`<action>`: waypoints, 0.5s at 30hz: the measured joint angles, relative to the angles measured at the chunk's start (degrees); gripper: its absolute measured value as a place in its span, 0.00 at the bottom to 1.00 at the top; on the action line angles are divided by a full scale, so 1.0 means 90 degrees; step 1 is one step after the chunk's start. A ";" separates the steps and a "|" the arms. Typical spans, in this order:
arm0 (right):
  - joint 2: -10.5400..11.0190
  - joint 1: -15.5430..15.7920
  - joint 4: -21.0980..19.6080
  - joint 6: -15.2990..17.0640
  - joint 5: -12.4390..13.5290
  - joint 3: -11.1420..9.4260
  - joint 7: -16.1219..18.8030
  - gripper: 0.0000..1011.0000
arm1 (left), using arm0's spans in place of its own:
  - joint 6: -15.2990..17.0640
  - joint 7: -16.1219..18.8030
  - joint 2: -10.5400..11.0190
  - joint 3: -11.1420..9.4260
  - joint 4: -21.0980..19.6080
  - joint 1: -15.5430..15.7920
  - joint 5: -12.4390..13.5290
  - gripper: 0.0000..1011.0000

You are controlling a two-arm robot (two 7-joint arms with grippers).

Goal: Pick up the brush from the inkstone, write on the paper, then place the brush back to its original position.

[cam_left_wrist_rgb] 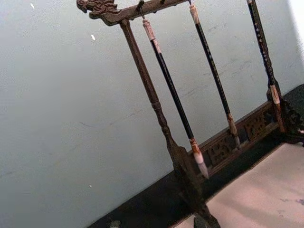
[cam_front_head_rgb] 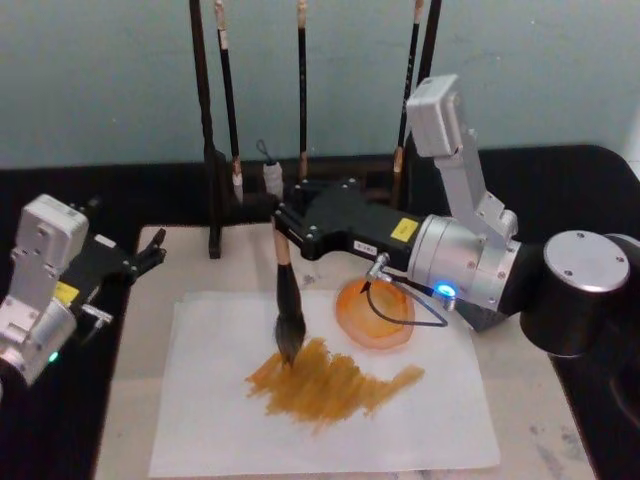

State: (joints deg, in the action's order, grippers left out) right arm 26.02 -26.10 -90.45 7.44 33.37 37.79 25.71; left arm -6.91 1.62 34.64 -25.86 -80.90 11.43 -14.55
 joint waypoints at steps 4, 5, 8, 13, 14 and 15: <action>-0.0022 0.0025 -0.0060 0.0000 -0.0160 0.0031 0.0057 0.16 | 0.0000 0.0000 0.0000 0.0000 0.0000 0.0000 0.0000 1.00; -0.0028 0.0030 -0.0060 0.0000 -0.0175 0.0032 0.0069 0.16 | 0.0000 0.0000 0.0000 0.0000 0.0000 0.0000 0.0000 1.00; -0.0056 0.0061 -0.0031 0.0003 -0.0197 0.0023 0.0136 0.16 | 0.0000 0.0000 0.0000 0.0000 0.0000 0.0000 0.0000 1.00; -0.0111 0.0095 0.0127 0.0016 -0.0227 -0.0029 0.0239 0.16 | 0.0000 0.0000 0.0000 0.0000 0.0000 0.0001 0.0000 1.00; -0.0111 0.0095 0.0127 0.0016 -0.0227 -0.0029 0.0239 0.16 | 0.0000 0.0000 0.0000 0.0000 0.0000 0.0000 0.0000 1.00; -0.0122 0.0101 0.0158 0.0021 -0.0252 -0.0041 0.0255 0.16 | 0.0000 0.0000 0.0000 0.0000 0.0000 0.0000 0.0000 1.00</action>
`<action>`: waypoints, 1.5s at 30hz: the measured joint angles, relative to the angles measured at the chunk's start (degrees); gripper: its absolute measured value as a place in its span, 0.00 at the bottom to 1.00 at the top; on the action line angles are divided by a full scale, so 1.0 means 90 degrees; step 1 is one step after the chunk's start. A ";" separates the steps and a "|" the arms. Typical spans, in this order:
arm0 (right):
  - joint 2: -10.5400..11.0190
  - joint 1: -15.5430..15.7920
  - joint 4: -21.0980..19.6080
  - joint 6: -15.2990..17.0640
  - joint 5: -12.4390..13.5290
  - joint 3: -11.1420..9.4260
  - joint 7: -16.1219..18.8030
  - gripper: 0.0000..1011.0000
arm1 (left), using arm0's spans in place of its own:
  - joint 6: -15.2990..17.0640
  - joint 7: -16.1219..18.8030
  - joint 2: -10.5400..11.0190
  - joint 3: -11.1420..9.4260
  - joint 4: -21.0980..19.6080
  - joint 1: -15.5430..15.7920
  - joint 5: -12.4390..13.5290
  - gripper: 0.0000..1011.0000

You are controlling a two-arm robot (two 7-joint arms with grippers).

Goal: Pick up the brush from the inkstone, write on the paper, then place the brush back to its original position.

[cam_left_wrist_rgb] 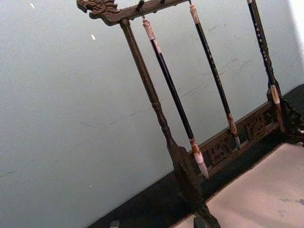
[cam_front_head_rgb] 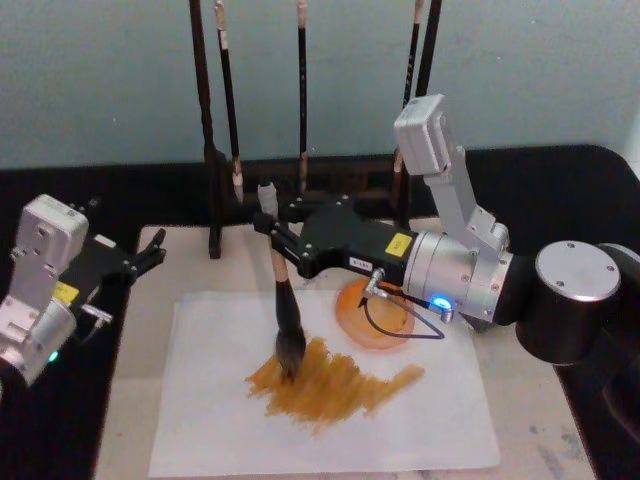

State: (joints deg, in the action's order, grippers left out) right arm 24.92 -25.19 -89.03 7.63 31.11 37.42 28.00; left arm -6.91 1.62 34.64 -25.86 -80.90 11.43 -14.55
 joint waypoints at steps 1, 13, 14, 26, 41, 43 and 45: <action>-0.0007 0.0004 0.0018 0.0002 -0.0018 -0.0010 0.0005 0.16 | 0.0000 0.0000 0.0000 0.0000 0.0000 0.0000 0.0000 1.00; -0.0030 0.0064 0.0073 0.0060 -0.0363 -0.0197 -0.0151 0.16 | 0.0000 0.0000 0.0000 0.0000 0.0000 0.0000 0.0000 1.00; -0.0030 0.0070 0.0073 0.0061 -0.0377 -0.0215 -0.0163 0.16 | 0.0000 0.0000 0.0000 0.0000 0.0000 0.0000 0.0000 1.00; -0.0087 0.0192 -0.0039 0.0056 -0.0546 -0.0443 -0.0193 0.16 | 0.0000 0.0000 0.0000 0.0000 0.0000 0.0000 0.0000 1.00; -0.0215 0.0226 -0.0411 -0.0024 -0.0566 -0.0380 0.0191 0.16 | 0.0000 0.0000 0.0000 0.0000 0.0000 0.0000 0.0000 1.00; -0.0247 0.0226 -0.0388 -0.0014 -0.0501 -0.0337 0.0260 0.16 | 0.0000 0.0000 0.0000 0.0000 0.0000 0.0000 0.0000 1.00; -0.0274 0.0225 -0.0329 0.0015 -0.0433 -0.0291 0.0327 0.16 | 0.0000 0.0000 0.0000 0.0000 0.0000 0.0000 0.0000 1.00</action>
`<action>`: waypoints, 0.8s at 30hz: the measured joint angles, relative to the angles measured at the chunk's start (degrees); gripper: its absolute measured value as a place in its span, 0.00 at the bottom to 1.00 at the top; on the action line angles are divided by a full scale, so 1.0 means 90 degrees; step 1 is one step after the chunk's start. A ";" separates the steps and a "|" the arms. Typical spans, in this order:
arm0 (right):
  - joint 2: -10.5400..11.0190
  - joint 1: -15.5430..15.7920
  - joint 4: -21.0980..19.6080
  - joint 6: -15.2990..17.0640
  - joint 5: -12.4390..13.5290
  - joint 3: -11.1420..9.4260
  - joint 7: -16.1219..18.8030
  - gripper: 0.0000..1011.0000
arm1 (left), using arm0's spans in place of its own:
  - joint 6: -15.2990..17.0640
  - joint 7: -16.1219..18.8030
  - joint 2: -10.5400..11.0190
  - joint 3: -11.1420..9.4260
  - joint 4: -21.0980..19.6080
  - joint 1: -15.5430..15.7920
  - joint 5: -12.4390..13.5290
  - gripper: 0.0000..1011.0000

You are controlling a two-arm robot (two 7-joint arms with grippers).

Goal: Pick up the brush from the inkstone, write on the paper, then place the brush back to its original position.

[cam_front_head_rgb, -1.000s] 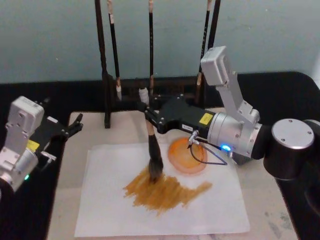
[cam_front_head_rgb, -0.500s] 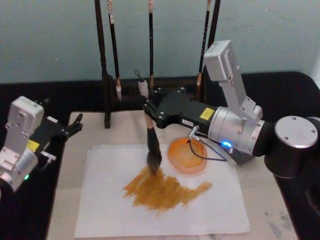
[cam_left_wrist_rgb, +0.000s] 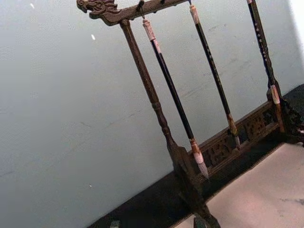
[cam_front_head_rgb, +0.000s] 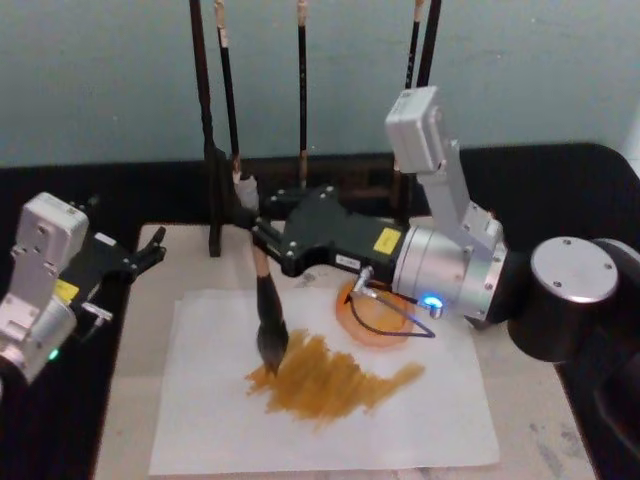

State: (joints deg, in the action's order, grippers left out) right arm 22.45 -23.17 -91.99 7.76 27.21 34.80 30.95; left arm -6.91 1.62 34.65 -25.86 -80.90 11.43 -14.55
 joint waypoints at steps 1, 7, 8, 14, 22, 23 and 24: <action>-0.0008 -0.0001 0.0021 0.0012 0.0015 0.0016 0.0019 0.16 | 0.0000 0.0000 0.0000 0.0000 0.0000 0.0000 0.0000 1.00; -0.0033 -0.0023 0.0128 0.0067 0.0101 0.0113 0.0078 0.16 | 0.0000 0.0000 0.0000 0.0000 0.0000 0.0000 0.0000 1.00; -0.0034 -0.0024 0.0137 0.0069 0.0108 0.0119 0.0079 0.16 | 0.0000 0.0000 0.0000 0.0000 0.0000 0.0000 0.0000 1.00; -0.0004 -0.0042 0.0203 0.0085 0.0137 0.0131 0.0057 0.16 | 0.0000 0.0000 0.0000 0.0000 -0.0001 0.0000 0.0000 1.00; 0.0086 -0.0060 0.0260 0.0093 0.0116 0.0072 -0.0046 0.16 | 0.0000 0.0000 0.0000 0.0000 0.0000 0.0000 0.0000 1.00; 0.0093 -0.0059 0.0261 0.0093 0.0107 0.0064 -0.0064 0.16 | 0.0000 0.0000 0.0000 0.0000 0.0000 0.0000 0.0000 1.00; 0.0101 -0.0059 0.0261 0.0093 0.0098 0.0057 -0.0077 0.16 | 0.0000 0.0000 0.0000 0.0000 0.0000 0.0000 0.0000 1.00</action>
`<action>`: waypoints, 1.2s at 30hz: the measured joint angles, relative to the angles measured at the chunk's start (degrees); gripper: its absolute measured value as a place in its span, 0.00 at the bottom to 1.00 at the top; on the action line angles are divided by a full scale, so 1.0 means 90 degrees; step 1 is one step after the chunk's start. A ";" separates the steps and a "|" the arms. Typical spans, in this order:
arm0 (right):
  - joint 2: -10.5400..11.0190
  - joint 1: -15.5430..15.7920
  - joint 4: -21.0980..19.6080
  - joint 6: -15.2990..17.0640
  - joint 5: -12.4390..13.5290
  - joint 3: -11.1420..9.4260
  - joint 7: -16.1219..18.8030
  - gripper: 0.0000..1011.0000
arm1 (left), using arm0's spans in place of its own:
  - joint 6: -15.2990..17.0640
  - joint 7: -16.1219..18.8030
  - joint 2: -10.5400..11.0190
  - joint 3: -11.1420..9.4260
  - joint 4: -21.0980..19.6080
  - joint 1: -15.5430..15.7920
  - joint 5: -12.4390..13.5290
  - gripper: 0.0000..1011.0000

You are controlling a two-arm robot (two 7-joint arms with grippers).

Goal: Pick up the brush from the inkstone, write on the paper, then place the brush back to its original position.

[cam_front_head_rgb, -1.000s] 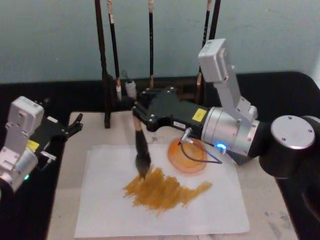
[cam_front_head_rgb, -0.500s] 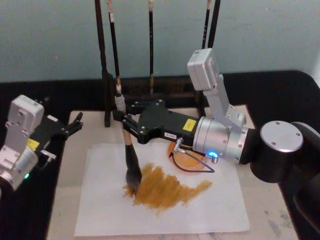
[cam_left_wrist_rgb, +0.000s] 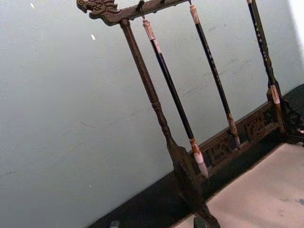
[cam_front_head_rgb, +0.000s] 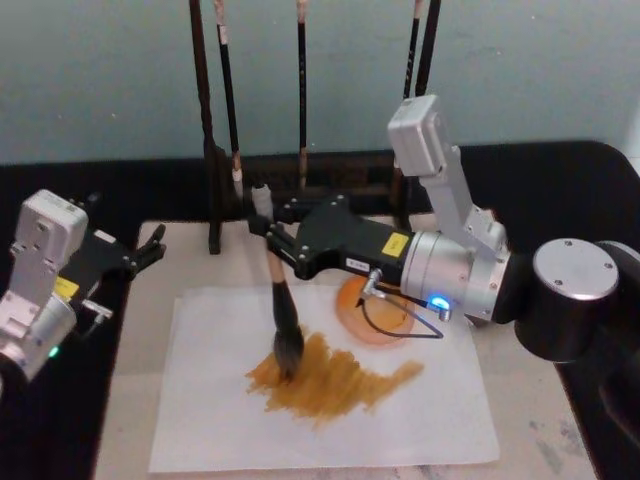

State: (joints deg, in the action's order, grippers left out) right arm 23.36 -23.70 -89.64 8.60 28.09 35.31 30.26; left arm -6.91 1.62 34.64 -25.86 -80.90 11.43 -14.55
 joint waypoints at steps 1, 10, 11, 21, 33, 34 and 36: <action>0.0008 0.0000 0.0000 0.0000 -0.0011 -0.0009 -0.0015 0.16 | 0.0000 0.0000 0.0000 0.0000 0.0000 0.0001 0.0000 1.00; 0.0050 0.0036 0.0024 -0.0001 -0.0108 -0.0117 -0.0146 0.16 | 0.0000 0.0000 0.0000 0.0000 0.0000 0.0000 0.0000 1.00; 0.0054 0.0044 0.0030 -0.0003 -0.0131 -0.0133 -0.0164 0.16 | 0.0000 0.0000 0.0000 0.0000 0.0000 0.0001 0.0000 1.00; 0.0045 0.0143 0.0015 -0.0009 -0.0136 -0.0298 -0.0244 0.16 | 0.0000 0.0000 0.0000 0.0000 0.0000 0.0000 0.0000 1.00; 0.0005 0.0176 -0.0014 -0.0027 0.0018 -0.0354 -0.0152 0.16 | 0.0000 0.0000 0.0000 0.0000 0.0000 0.0000 0.0000 1.00; 0.0003 0.0179 -0.0027 -0.0031 0.0043 -0.0359 -0.0143 0.16 | 0.0000 0.0000 0.0000 0.0000 0.0000 0.0000 0.0000 1.00; 0.0001 0.0180 -0.0039 -0.0038 0.0065 -0.0361 -0.0136 0.16 | 0.0000 0.0000 0.0000 -0.0001 0.0000 0.0000 0.0000 1.00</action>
State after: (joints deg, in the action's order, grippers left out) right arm 23.37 -22.08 -89.99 8.26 28.67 32.06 29.03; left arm -6.91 1.62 34.65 -25.87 -80.90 11.43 -14.55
